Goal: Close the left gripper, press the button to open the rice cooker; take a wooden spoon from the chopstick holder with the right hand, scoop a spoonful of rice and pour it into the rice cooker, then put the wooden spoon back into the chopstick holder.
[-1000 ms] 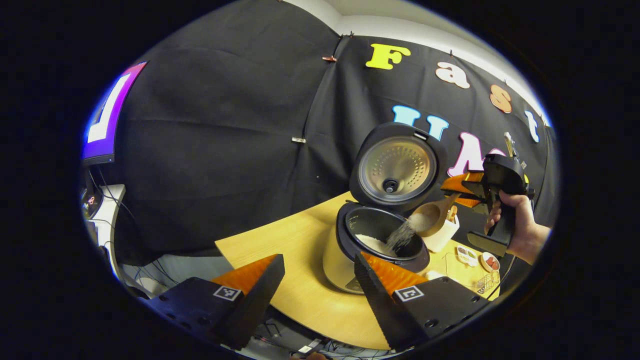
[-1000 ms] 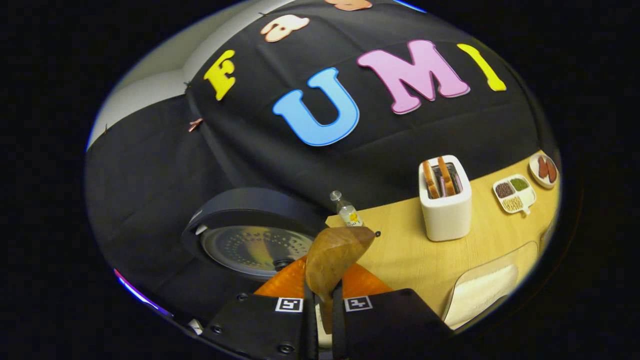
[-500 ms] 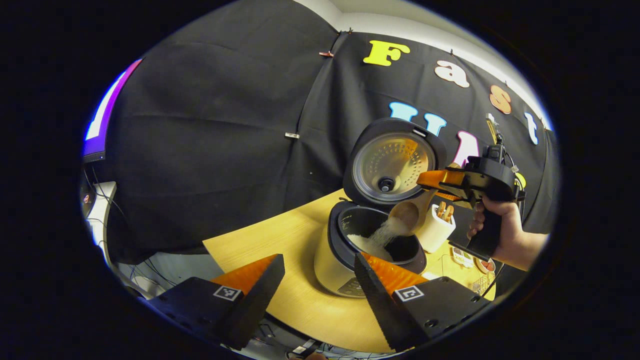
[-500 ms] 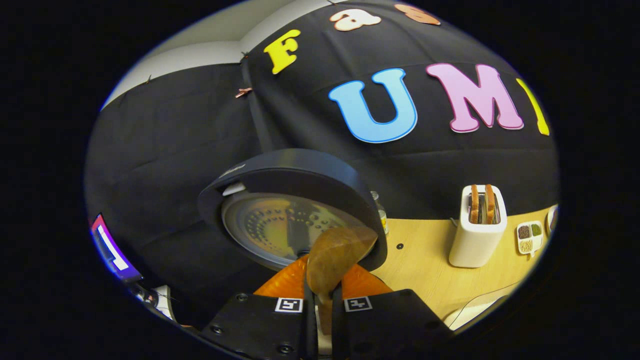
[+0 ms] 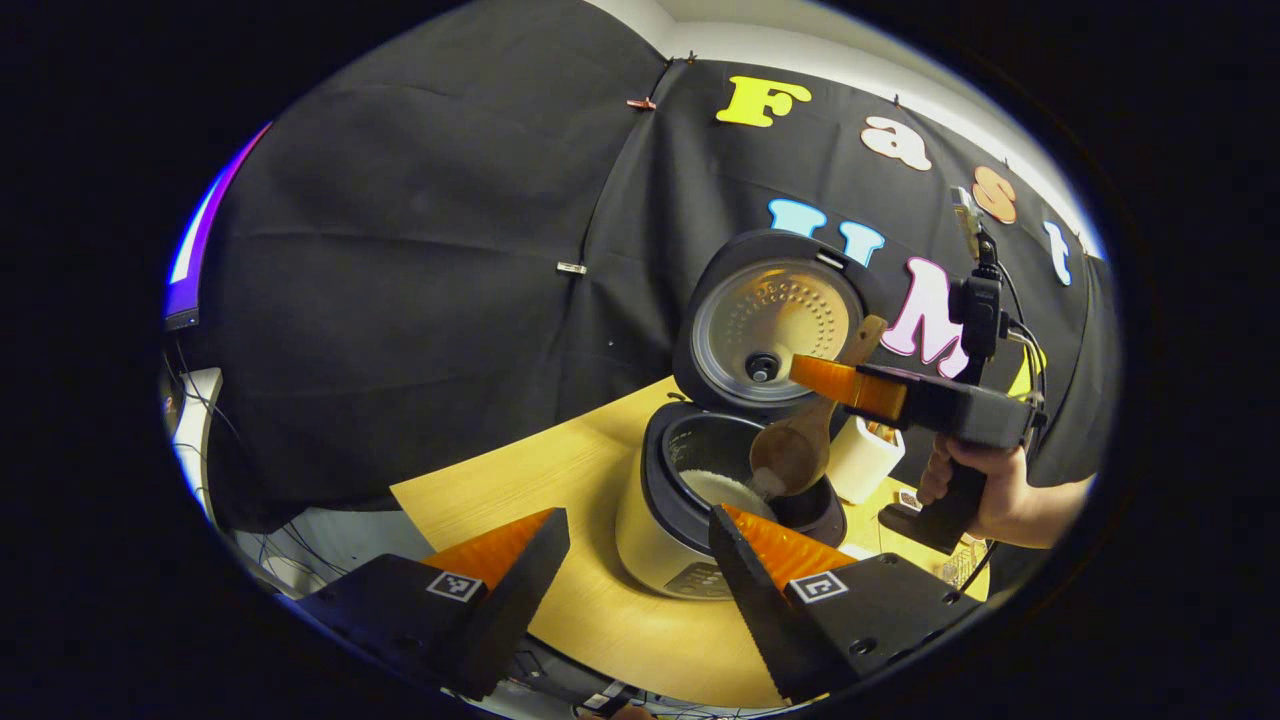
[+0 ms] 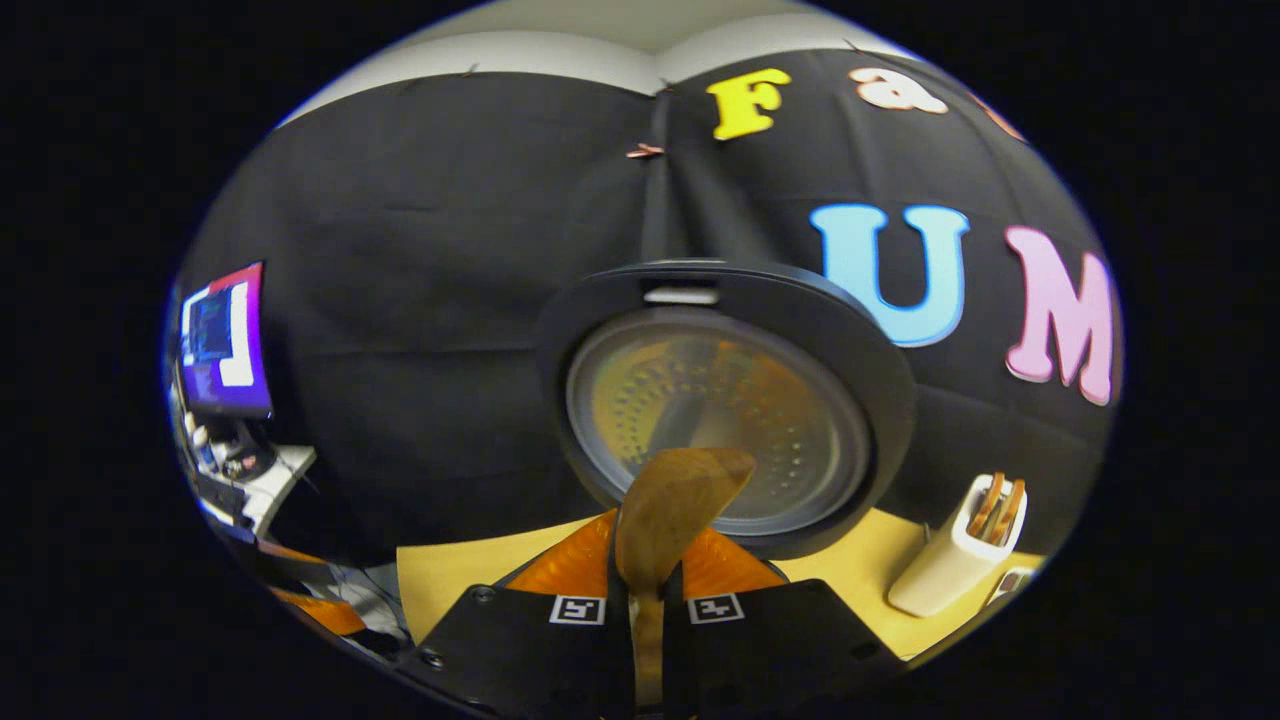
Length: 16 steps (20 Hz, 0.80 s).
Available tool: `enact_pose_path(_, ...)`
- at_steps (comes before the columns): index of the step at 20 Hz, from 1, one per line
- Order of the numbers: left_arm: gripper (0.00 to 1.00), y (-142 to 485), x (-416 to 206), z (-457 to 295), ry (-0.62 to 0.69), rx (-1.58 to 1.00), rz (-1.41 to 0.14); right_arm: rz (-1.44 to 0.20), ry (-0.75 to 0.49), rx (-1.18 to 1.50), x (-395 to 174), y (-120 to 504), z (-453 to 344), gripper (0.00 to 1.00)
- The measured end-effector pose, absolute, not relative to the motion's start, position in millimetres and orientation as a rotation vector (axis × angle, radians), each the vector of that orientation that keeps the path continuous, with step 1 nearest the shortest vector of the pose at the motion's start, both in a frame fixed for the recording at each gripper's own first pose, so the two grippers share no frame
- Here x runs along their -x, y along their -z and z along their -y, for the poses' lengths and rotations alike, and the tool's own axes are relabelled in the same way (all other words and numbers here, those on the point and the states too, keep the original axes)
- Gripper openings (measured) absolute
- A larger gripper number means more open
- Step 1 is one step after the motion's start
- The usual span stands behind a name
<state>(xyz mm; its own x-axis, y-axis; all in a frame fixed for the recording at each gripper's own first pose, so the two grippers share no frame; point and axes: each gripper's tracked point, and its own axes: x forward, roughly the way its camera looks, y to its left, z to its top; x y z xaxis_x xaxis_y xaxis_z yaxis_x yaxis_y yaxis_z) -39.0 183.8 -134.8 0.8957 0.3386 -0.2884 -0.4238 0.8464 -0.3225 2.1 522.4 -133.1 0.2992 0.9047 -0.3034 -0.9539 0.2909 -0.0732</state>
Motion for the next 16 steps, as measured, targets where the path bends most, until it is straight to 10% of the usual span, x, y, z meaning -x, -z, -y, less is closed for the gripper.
enact_pose_path(7,0.95,131,36,-183,-0.416,0.389,-0.217,-0.23,-1.319,0.375,27,167,-508,0.16)
enact_pose_path(16,0.95,118,28,-165,-0.386,0.374,-0.211,-0.321,-1.093,0.014,-38,103,-482,0.15)
